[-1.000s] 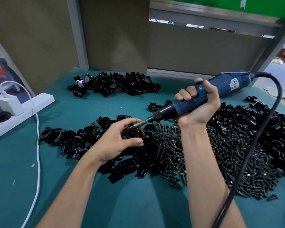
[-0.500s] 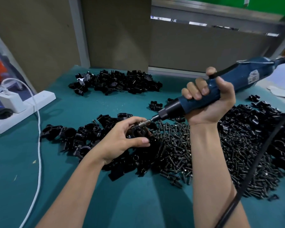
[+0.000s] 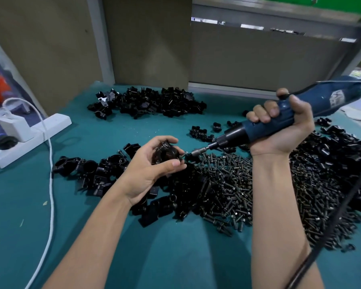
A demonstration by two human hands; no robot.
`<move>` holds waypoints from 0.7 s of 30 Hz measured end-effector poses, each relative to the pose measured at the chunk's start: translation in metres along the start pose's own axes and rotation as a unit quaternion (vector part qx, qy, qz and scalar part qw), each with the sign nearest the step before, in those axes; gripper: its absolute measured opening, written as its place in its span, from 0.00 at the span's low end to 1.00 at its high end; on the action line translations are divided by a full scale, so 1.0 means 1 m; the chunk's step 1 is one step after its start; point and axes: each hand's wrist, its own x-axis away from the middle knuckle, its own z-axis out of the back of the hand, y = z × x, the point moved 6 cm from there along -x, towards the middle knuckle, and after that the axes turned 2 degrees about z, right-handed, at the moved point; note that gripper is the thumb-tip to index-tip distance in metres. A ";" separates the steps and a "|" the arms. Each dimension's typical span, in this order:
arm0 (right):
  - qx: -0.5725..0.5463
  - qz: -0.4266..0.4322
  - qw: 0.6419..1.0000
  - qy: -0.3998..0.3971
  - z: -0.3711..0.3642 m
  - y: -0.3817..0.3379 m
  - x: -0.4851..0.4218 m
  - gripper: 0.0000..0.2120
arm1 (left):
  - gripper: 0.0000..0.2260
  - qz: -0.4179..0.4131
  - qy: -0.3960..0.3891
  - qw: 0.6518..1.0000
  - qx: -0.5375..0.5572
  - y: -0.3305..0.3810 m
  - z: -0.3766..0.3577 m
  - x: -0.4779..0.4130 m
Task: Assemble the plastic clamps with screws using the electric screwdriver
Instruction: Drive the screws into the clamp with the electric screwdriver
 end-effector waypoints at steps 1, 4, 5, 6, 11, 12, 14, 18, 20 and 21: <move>-0.006 0.001 1.000 0.005 0.002 0.001 -0.001 0.07 | 0.19 0.000 -0.003 1.000 -0.006 0.000 0.000 0.000; -0.017 0.000 1.000 0.012 0.004 0.002 -0.001 0.07 | 0.18 -0.002 -0.012 1.000 -0.018 -0.002 -0.002 0.000; -0.019 -0.002 1.000 0.014 0.005 0.002 -0.001 0.07 | 0.18 -0.004 -0.012 1.000 -0.022 -0.001 -0.003 0.000; -0.021 -0.004 1.000 0.017 0.005 0.003 -0.001 0.07 | 0.18 -0.005 -0.012 1.000 -0.027 -0.001 -0.003 0.000; -0.031 -0.016 0.999 0.021 0.004 0.007 -0.001 0.07 | 0.19 -0.008 -0.013 0.999 -0.038 0.000 -0.003 0.001; -0.035 -0.018 0.999 0.021 0.004 0.008 -0.001 0.07 | 0.19 -0.007 -0.013 0.999 -0.043 0.000 -0.004 0.001; -0.039 -0.022 0.999 0.023 0.004 0.010 -0.001 0.07 | 0.20 -0.004 -0.007 0.998 -0.069 0.000 -0.004 0.001; -0.015 -0.024 0.999 0.023 0.004 0.013 0.001 0.06 | 0.19 -0.011 0.013 0.988 -0.154 0.001 -0.001 0.000; -0.015 -0.027 0.999 0.018 0.004 0.015 0.001 0.06 | 0.19 -0.015 0.017 0.982 -0.187 0.002 -0.001 0.000; -0.017 -0.028 0.999 0.016 0.004 0.015 0.001 0.06 | 0.19 -0.018 0.020 0.979 -0.201 0.003 -0.002 0.000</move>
